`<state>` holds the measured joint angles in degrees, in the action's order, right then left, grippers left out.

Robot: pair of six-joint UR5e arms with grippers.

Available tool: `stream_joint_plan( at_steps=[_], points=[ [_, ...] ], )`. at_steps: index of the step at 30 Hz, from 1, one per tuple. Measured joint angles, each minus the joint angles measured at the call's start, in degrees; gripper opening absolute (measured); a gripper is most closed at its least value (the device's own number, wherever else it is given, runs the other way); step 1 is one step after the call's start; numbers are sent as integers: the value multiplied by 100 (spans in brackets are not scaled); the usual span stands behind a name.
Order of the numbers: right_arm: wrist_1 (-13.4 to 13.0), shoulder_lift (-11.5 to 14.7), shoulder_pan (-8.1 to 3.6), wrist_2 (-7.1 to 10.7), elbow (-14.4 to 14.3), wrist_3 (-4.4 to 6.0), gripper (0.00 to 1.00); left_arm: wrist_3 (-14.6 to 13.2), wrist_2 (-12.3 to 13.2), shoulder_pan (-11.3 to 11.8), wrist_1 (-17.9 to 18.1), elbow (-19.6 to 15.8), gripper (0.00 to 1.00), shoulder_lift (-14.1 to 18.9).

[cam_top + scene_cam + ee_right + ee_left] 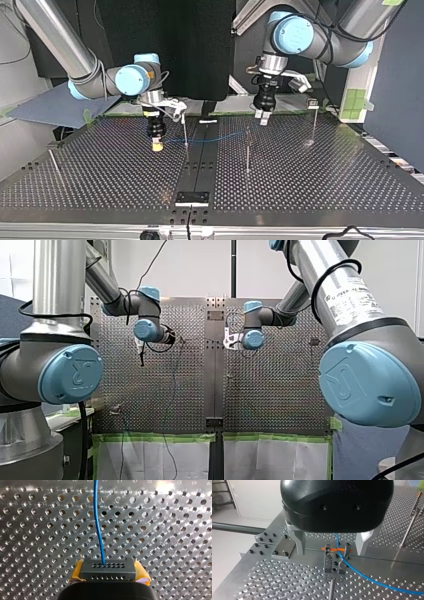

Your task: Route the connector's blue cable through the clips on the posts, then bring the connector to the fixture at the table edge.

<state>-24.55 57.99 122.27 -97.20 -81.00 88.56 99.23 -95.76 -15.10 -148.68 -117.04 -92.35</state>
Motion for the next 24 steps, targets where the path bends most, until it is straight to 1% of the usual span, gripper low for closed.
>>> stream_joint_plan(
  at_steps=[4,9,11,17,24],
  points=[
    [8,-1,2,34,0,3,12,-61,-54,-18,-80,39,99,13],
    [10,-1,2,42,0,9,12,-177,-233,-56,-142,51,99,19],
    [11,-1,0,44,0,13,12,-190,-266,-69,-148,51,99,20],
    [42,-3,-11,56,-1,31,12,-187,-299,-111,-160,51,99,22],
    [71,-4,-7,70,0,40,12,-102,-306,-117,-147,51,99,22]
  ],
)
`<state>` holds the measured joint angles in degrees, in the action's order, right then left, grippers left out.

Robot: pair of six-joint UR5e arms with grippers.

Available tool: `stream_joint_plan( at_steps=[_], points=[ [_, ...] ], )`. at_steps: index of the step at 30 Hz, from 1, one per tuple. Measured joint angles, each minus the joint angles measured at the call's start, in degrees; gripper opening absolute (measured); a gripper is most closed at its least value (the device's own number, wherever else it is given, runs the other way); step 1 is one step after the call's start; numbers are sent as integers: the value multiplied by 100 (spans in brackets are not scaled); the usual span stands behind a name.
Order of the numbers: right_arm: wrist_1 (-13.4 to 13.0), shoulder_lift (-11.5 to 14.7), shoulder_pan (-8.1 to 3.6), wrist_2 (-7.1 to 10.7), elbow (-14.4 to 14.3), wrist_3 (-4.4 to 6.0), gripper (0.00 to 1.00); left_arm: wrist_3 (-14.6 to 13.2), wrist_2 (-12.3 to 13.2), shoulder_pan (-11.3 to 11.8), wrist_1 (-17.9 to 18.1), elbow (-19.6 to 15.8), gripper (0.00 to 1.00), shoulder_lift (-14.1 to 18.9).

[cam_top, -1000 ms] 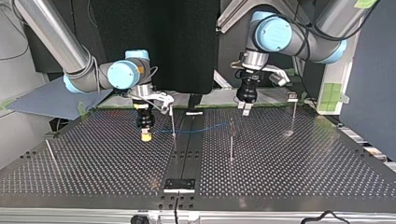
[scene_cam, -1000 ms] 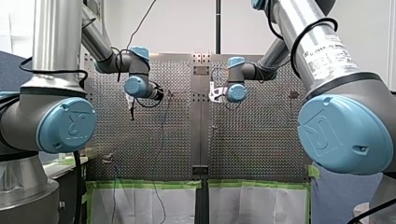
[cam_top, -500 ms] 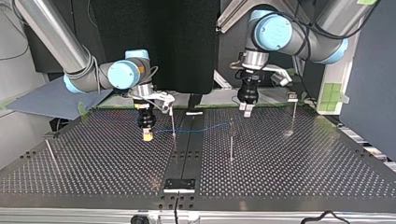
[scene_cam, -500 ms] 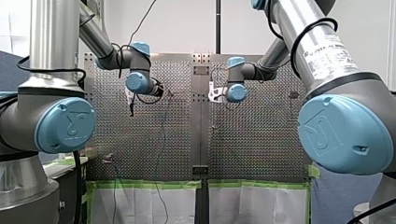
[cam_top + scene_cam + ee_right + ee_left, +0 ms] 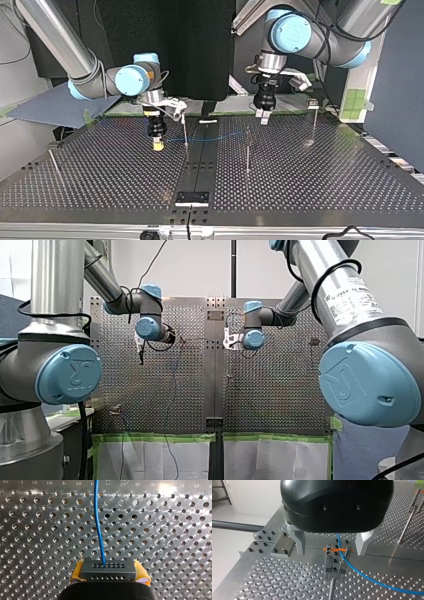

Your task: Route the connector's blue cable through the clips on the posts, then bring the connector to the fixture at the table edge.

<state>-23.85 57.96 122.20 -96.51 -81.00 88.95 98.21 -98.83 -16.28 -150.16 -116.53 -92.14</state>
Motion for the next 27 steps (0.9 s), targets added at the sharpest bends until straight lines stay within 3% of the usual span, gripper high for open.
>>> stream_joint_plan(
  at_steps=[19,27],
  points=[
    [-3,-6,10,13,0,1,12,73,-89,-90,-23,-36,99,-1],
    [-1,-10,9,24,0,-2,12,66,-205,-157,108,-345,99,-1]
  ],
)
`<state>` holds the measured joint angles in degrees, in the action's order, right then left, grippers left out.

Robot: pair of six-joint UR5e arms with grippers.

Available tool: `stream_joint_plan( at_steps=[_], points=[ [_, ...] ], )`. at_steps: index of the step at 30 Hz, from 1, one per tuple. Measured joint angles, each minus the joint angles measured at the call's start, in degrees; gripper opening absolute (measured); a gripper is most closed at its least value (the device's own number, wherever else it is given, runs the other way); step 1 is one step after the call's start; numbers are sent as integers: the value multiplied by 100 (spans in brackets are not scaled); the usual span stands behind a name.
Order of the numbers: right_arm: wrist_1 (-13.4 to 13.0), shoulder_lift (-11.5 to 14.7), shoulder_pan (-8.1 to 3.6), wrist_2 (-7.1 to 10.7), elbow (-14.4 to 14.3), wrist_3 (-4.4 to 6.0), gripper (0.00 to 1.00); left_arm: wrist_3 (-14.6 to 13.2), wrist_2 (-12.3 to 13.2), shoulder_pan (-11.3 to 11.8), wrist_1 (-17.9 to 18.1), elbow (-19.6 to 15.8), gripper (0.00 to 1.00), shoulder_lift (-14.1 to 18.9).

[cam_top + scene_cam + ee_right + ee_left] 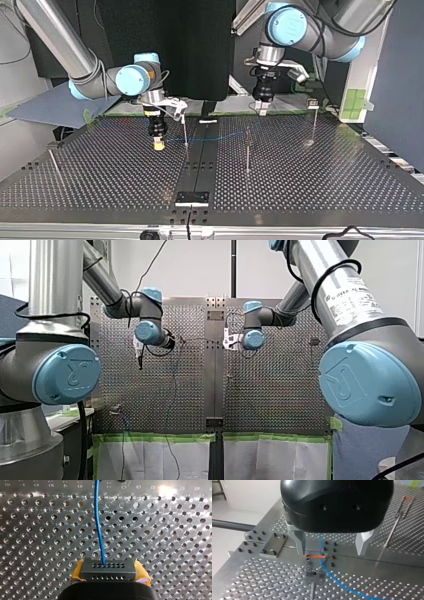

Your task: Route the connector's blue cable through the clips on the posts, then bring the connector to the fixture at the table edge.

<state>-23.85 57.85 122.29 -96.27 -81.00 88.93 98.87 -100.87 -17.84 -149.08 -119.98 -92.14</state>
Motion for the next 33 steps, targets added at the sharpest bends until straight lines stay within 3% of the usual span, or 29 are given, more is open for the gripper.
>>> stream_joint_plan(
  at_steps=[9,16,26,33],
  points=[
    [7,-6,-2,16,-10,-13,12,37,14,-40,360,-322,99,23],
    [-1,-18,-3,13,-16,-18,12,-54,59,-186,421,-193,99,23],
    [-32,-29,16,10,-18,-3,12,-64,-316,-470,420,114,99,-24],
    [-40,-38,22,11,-18,-7,12,-179,-602,-697,399,423,99,-316]
  ],
)
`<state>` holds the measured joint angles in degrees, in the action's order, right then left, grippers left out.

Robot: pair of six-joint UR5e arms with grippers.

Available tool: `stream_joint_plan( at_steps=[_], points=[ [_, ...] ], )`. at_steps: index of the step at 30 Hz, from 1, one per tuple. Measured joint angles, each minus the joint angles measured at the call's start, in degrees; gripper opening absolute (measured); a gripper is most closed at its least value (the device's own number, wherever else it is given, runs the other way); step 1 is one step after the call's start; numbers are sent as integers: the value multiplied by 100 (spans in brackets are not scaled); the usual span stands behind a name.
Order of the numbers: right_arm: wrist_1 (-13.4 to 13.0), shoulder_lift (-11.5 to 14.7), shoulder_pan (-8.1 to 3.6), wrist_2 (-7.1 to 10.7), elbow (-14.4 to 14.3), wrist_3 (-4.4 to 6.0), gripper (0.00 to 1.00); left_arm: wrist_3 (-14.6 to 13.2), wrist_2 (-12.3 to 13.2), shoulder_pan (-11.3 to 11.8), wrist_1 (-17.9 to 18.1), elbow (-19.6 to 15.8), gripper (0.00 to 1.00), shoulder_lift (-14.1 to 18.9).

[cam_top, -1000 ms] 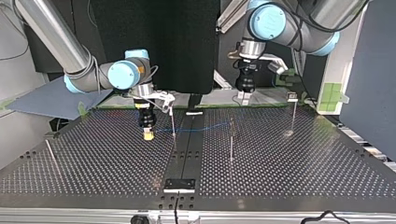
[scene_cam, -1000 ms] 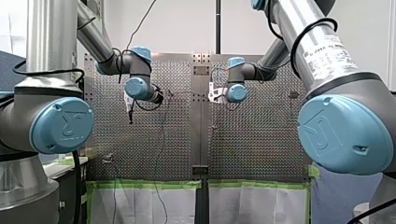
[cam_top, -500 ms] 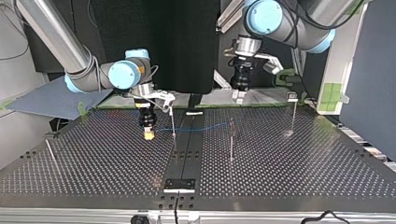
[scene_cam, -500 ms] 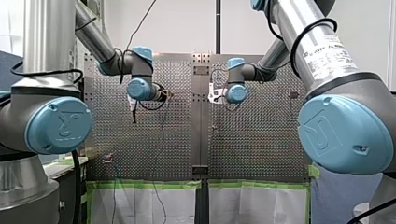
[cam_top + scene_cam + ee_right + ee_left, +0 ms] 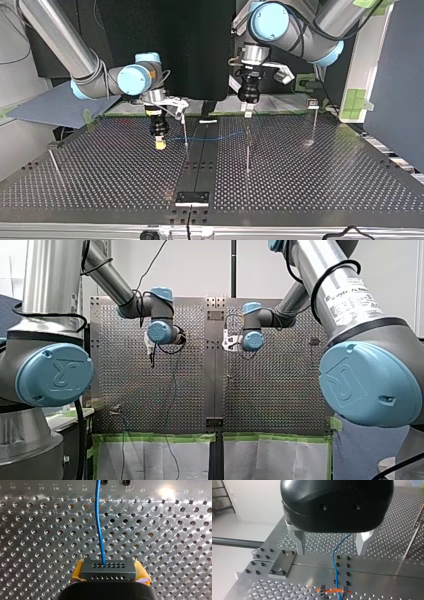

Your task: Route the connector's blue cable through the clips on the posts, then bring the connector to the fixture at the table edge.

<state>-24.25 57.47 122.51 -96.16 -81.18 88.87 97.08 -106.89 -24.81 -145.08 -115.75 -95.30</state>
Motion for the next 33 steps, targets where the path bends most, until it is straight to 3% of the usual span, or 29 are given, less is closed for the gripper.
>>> stream_joint_plan(
  at_steps=[17,25,33],
  points=[
    [33,-3,6,3,0,-26,12,-148,-807,-778,-96,827,99,-825],
    [34,-7,7,4,0,-34,12,-205,-920,-736,-29,1193,99,-1163],
    [12,-6,13,3,0,-34,12,-385,-1026,-586,-47,1584,99,-1218]
  ],
)
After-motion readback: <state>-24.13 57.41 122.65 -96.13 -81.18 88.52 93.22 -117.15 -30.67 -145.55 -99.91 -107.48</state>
